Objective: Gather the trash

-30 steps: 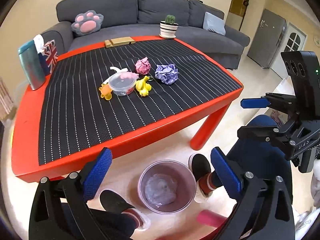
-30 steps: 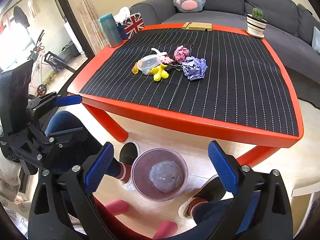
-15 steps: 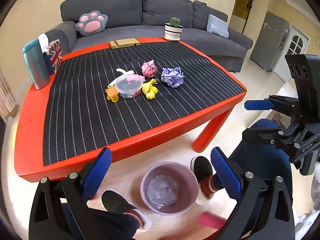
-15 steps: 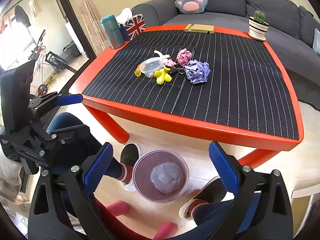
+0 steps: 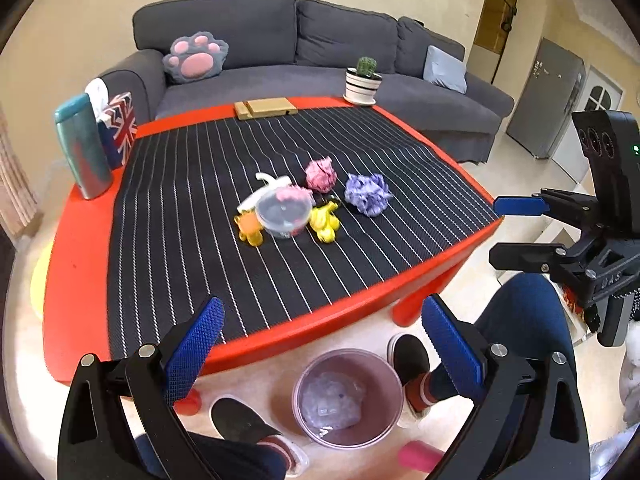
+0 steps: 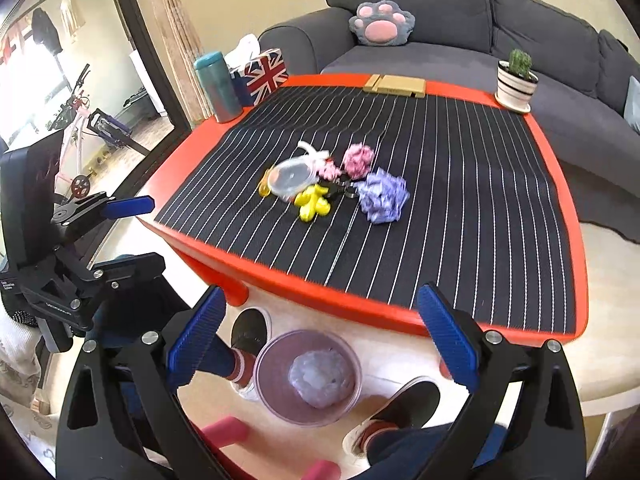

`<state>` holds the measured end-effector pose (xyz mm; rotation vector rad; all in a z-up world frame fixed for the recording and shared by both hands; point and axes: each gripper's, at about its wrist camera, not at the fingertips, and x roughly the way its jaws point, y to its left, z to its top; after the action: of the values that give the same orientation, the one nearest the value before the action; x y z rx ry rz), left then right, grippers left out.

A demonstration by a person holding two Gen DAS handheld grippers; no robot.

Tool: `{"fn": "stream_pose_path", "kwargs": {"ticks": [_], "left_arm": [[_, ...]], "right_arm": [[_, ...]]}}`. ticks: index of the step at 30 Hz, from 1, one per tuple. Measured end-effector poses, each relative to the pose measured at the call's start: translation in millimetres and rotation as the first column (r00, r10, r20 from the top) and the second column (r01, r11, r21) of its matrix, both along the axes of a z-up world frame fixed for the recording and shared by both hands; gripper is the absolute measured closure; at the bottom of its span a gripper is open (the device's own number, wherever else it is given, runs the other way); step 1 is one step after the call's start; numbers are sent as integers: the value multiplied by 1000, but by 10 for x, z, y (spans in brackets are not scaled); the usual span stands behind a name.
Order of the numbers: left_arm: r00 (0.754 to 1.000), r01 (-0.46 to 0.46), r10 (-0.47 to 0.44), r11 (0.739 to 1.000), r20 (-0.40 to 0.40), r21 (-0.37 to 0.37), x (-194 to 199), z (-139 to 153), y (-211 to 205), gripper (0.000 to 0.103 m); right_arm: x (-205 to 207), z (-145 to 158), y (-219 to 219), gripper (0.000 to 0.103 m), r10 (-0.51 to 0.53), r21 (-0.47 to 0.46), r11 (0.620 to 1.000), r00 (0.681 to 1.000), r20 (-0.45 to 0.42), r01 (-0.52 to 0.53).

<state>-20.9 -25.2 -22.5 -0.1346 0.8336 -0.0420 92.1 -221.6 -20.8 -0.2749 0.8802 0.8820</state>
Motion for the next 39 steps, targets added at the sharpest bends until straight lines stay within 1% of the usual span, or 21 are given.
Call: {"fn": "stream_pose_path", "kwargs": {"ticks": [6, 15, 21, 29, 30, 35, 39], "left_arm": [[1000, -18, 18, 1000, 7, -8, 109, 47, 118, 8], [999, -34, 34, 999, 7, -13, 183, 63, 204, 8], [999, -42, 42, 999, 3, -15, 191, 58, 235, 8], [998, -55, 55, 998, -1, -13, 176, 62, 278, 8], [998, -58, 58, 998, -1, -12, 171, 64, 288, 8], [998, -68, 68, 998, -7, -8, 160, 57, 318, 8], [997, -70, 70, 997, -11, -12, 168, 40, 323, 8]], "right_arm": [[306, 12, 193, 8, 24, -34, 999, 1000, 3, -24], [821, -187, 530, 8, 66, -119, 990, 998, -20, -68], [1072, -369, 740, 8, 120, -204, 971, 992, -43, -126], [1240, -551, 942, 8, 194, -271, 941, 979, -65, -204], [1261, -583, 961, 9, 202, -282, 936, 977, -68, -213], [1343, -683, 1018, 18, 227, -310, 919, 970, -89, -243], [1376, -739, 1052, 25, 240, -314, 914, 966, -98, -258]]}}
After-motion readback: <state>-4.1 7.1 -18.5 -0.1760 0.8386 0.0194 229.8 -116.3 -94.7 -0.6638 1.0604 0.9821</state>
